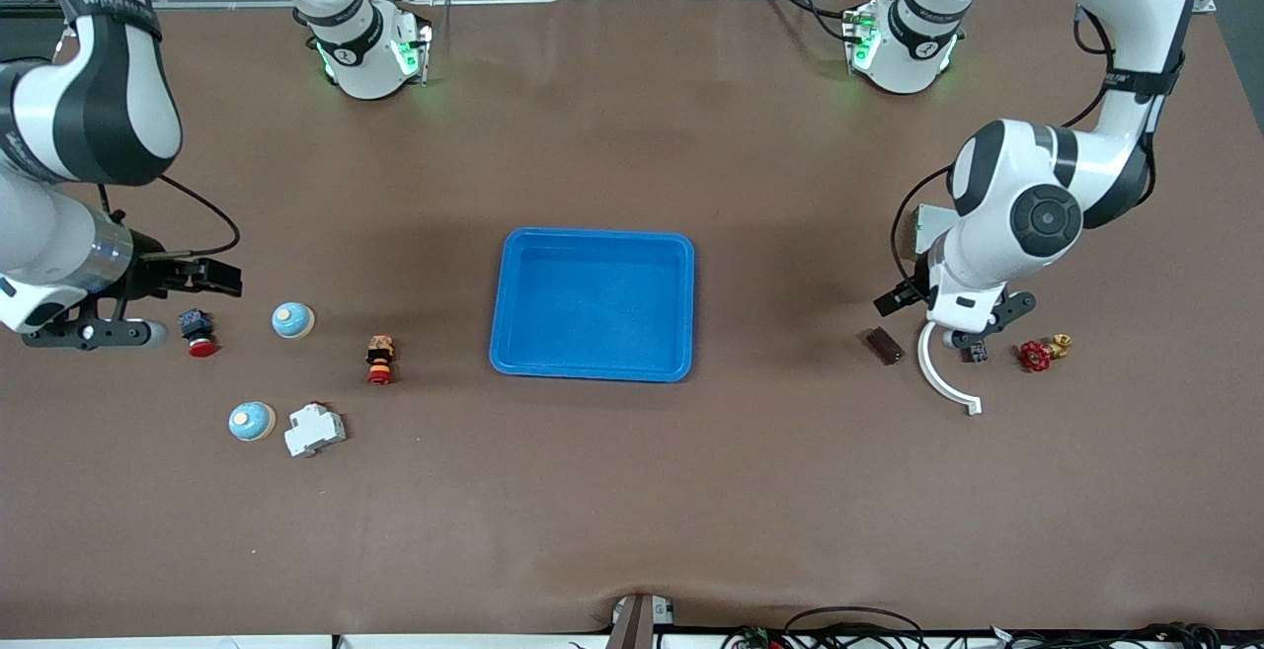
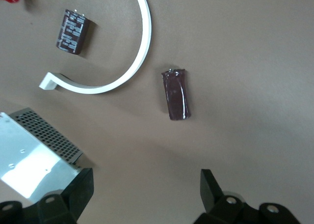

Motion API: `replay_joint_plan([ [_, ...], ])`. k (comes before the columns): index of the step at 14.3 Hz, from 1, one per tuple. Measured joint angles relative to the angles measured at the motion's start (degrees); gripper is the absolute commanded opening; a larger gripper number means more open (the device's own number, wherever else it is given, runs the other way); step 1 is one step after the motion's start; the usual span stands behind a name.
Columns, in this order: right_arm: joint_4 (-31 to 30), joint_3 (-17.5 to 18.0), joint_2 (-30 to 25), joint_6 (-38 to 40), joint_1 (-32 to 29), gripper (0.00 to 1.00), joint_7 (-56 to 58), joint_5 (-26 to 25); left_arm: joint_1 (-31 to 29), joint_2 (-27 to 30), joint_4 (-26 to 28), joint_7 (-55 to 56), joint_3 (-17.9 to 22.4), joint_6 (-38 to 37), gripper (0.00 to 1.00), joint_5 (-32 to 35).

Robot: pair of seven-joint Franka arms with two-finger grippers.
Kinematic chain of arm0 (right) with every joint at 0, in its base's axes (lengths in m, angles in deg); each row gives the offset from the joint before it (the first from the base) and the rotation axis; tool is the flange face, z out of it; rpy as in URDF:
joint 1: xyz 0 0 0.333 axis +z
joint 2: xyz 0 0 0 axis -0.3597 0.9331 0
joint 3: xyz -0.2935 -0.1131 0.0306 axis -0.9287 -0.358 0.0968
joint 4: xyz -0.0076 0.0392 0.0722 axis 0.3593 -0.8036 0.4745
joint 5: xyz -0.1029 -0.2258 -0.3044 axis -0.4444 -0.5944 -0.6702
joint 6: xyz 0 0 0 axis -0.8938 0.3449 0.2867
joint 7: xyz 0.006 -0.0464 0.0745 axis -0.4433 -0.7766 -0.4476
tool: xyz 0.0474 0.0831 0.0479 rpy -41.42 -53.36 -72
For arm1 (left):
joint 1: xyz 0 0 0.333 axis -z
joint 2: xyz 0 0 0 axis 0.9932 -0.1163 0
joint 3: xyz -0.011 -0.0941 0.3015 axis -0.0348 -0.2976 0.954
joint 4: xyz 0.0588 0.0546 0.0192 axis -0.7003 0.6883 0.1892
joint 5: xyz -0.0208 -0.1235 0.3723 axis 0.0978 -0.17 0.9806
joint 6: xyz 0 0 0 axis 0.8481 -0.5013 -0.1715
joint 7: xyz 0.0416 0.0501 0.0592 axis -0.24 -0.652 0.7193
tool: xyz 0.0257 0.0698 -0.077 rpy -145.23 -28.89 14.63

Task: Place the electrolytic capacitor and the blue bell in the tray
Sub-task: 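Grasp the capacitor with the left gripper while the right gripper grasps the bell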

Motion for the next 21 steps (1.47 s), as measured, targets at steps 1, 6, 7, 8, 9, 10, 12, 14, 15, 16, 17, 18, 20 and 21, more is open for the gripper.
replay_joint_plan([
  [1, -1.96, -0.02, 0.02, -2.17, -0.42, 1.00, 0.06, 0.00, -0.02, -0.98, 0.20, 1.10, 0.01, 1.59, 0.92, 0.00],
  [6, -15.02, -0.07, 0.36, -18.82, -1.97, 1.00, 2.17, -0.02, -0.50, -6.25, 0.69, 2.52, 0.09, 9.74, 0.87, 0.00],
  [7, -16.58, -0.08, 0.83, -20.16, -2.26, 1.00, 2.45, -0.02, -0.59, -7.37, 0.69, 2.52, 0.09, 11.01, 0.87, 0.00],
  [8, -17.42, -0.09, 1.71, -21.43, -2.64, 1.00, 2.87, -0.03, -0.61, -8.34, 0.67, 2.52, 0.09, 12.25, 0.85, 0.00],
  [9, -17.78, -0.10, 2.84, -23.02, -3.07, 1.00, 3.88, -0.04, -0.61, -9.14, 0.66, 2.52, 0.09, 13.26, 0.82, 0.00],
  [10, -17.92, -0.11, 4.11, -24.61, -3.47, 1.00, 5.32, -0.04, -0.62, -9.77, 0.60, 2.52, 0.10, 14.02, 0.82, 0.00],
  [12, -17.95, -0.17, 6.46, -26.70, -3.92, 1.00, 7.50, -0.06, -0.81, -10.74, 0.24, 2.52, 0.19, 14.87, 0.82, 0.00],
  [14, -17.97, -0.18, 8.36, -29.31, -3.94, 1.00, 8.15, -0.12, -1.04, -11.63, -0.22, 2.52, 0.34, 16.38, 0.76, 0.00],
  [15, -17.99, -0.19, 9.31, -30.37, -3.94, 1.00, 8.21, -0.16, -1.09, -12.11, -0.32, 2.52, 0.39, 17.23, 0.54, 0.00],
  [16, -18.00, -0.21, 10.14, -30.88, -3.94, 1.00, 8.23, -0.19, -1.12, -12.57, -0.40, 2.52, 0.43, 17.90, 0.40, 0.00],
  [17, -18.01, -0.24, 10.87, -31.07, -3.94, 1.00, 8.27, -0.21, -1.13, -12.99, -0.47, 2.52, 0.44, 18.36, 0.33, 0.00],
  [18, -18.03, -0.30, 11.42, -31.10, -3.94, 1.00, 8.31, -0.22, -1.13, -13.31, -0.55, 2.52, 0.44, 18.54, 0.25, 0.00],
  [20, -18.16, -0.57, 12.39, -31.10, -3.94, 1.00, 8.40, -0.25, -1.18, -13.51, -0.67, 2.52, 0.46, 18.63, 0.06, 0.00],
  [21, -18.17, -0.83, 12.74, -31.10, -3.94, 1.00, 8.42, -0.28, -1.25, -13.51, -0.77, 2.52, 0.48, 18.64, 0.00, 0.00],
])
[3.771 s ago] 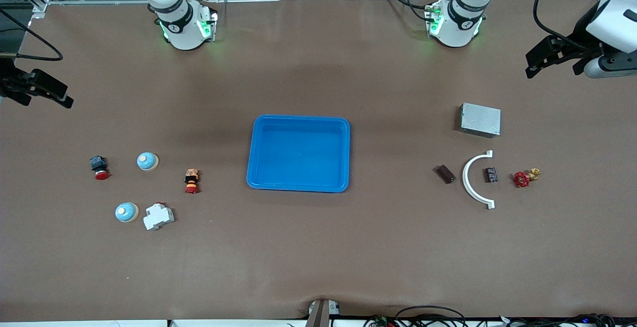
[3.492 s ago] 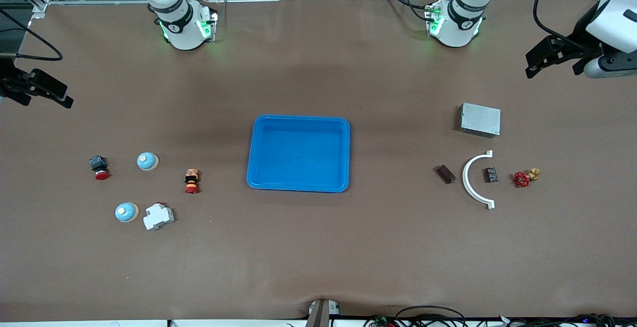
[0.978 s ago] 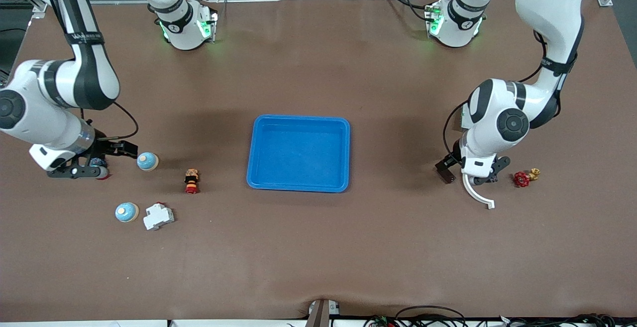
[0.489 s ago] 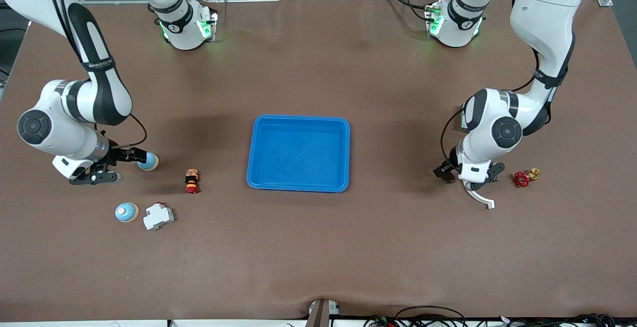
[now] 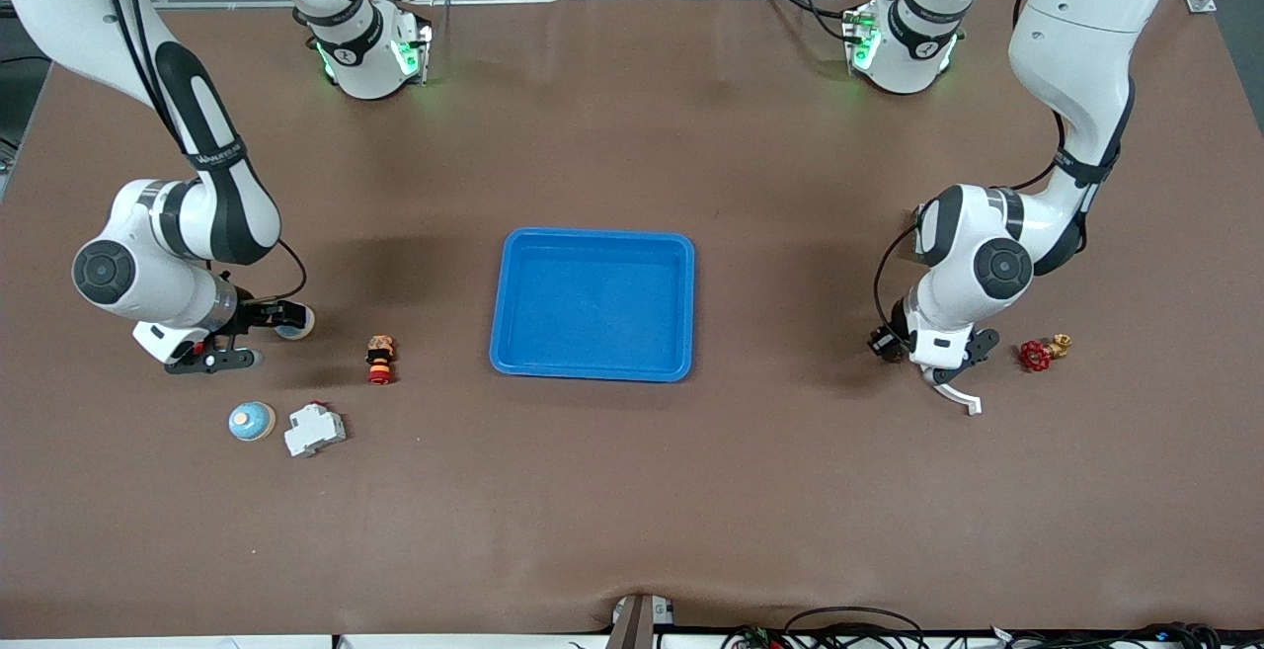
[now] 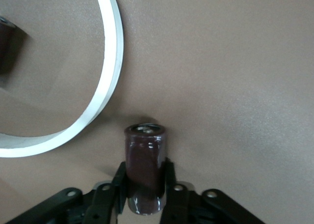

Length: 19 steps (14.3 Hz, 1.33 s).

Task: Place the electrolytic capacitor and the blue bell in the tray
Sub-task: 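Grasp the capacitor with the left gripper while the right gripper grasps the bell, then lower the capacitor into the tray while the right gripper carries the bell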

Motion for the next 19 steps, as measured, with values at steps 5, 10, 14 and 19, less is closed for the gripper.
replay_joint_plan([
  [5, -0.26, -0.92, 1.16, 0.00, -0.01, 1.00, 0.31, -0.04, -0.22, 0.57, -1.27, 2.22, -0.12, -0.07, 0.00, 0.00],
  [10, -0.48, -0.92, 3.01, -1.21, -0.01, 1.00, 0.33, -0.06, 1.30, 5.51, -2.17, 10.27, -4.44, -3.82, 0.00, 0.00],
  [14, -1.06, -0.89, 3.58, -1.28, -0.01, 1.00, 0.33, -0.06, 1.58, 7.51, -2.27, 18.15, -9.60, -4.36, 0.00, 0.00],
  [19, -1.75, -0.85, 3.83, -1.46, 0.01, 1.00, 0.33, -0.06, 2.96, 7.50, -3.85, 27.09, -14.68, -4.36, 0.00, 0.00],
])
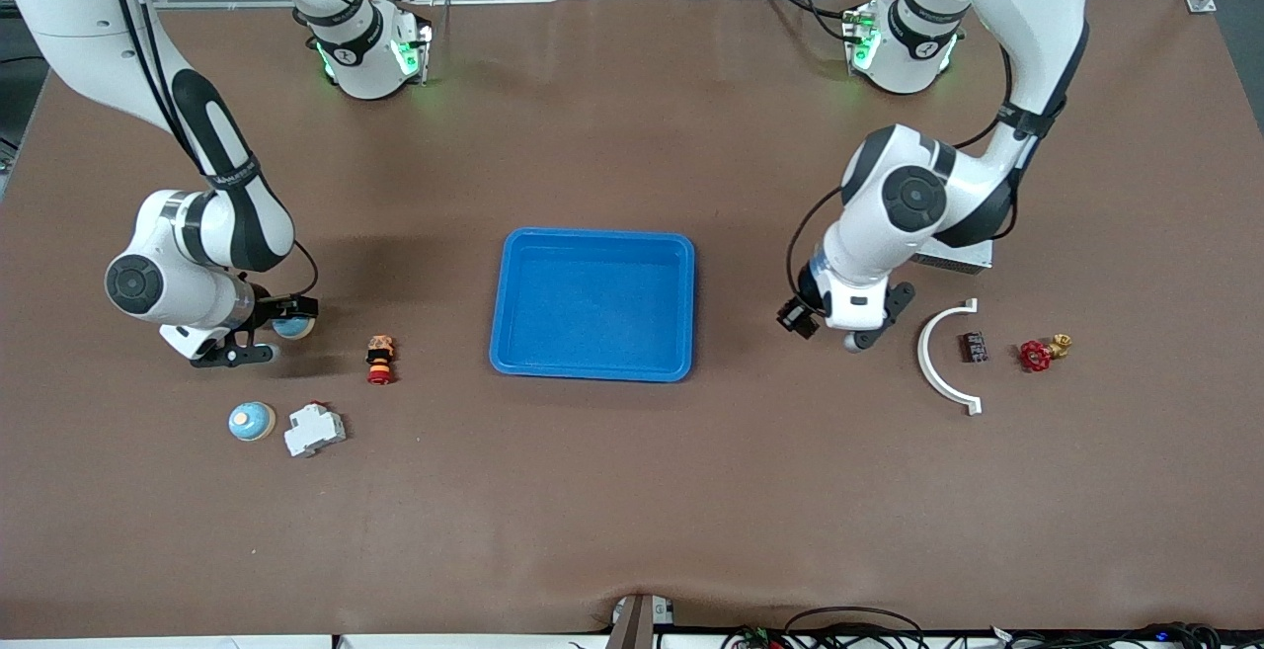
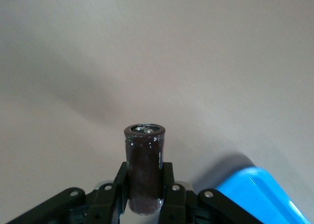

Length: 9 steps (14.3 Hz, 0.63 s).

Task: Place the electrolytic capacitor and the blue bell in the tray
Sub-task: 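Lower the capacitor into the tray while the right gripper carries the bell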

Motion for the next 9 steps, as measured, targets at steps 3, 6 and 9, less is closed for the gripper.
replay_joint_plan([
  [3, -0.11, 0.04, 0.26, -0.92, 0.04, 1.00, 0.00, 0.00, 3.54, -0.99, -2.37, 6.07, -0.21, 0.01, 0.00, 0.00],
  [6, -0.13, 0.16, 0.40, -1.06, 0.10, 0.80, 0.13, 0.00, 7.14, -3.75, -6.67, 12.46, -0.22, 0.02, 0.00, 0.00],
  [9, -0.13, 0.21, 0.48, -1.23, 0.12, 0.57, 0.47, 0.00, 10.03, -6.95, -9.94, 16.46, -0.19, 0.02, 0.00, 0.00],
])
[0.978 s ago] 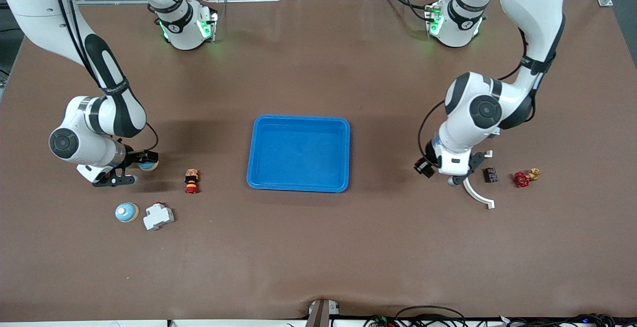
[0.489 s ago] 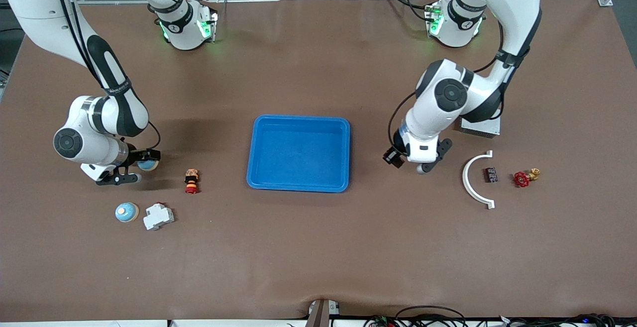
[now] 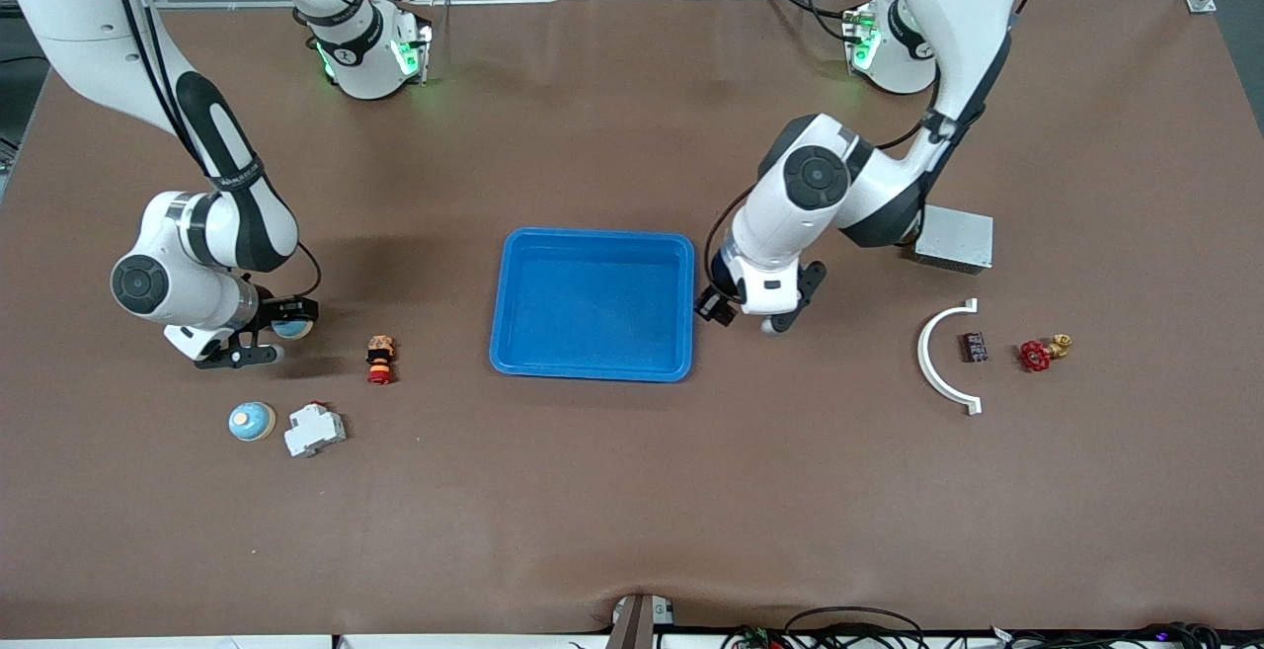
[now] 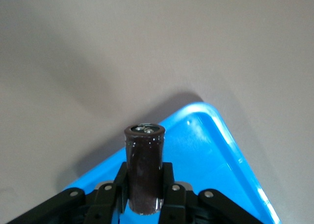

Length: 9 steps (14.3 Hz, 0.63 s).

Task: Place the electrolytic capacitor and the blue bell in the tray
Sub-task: 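Lower the capacitor into the tray while the right gripper carries the bell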

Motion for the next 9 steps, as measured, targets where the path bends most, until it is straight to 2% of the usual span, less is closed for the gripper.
replay_joint_plan([
  [2, 0.05, 0.03, -0.11, -0.02, 0.02, 0.41, 0.13, 0.00, 1.81, -2.19, -2.09, 2.33, 0.03, 0.01, 0.00, 0.00],
  [4, 0.05, 0.03, -0.07, -0.08, 0.03, 0.35, 1.07, 0.00, 3.75, -4.23, -4.05, 3.96, 0.06, 0.01, 0.00, 0.00],
  [9, 0.63, 0.32, -1.75, 0.94, 1.30, 0.36, 2.05, 0.07, 6.40, -8.29, -7.83, 4.58, 0.12, 0.07, 0.00, 0.00],
])
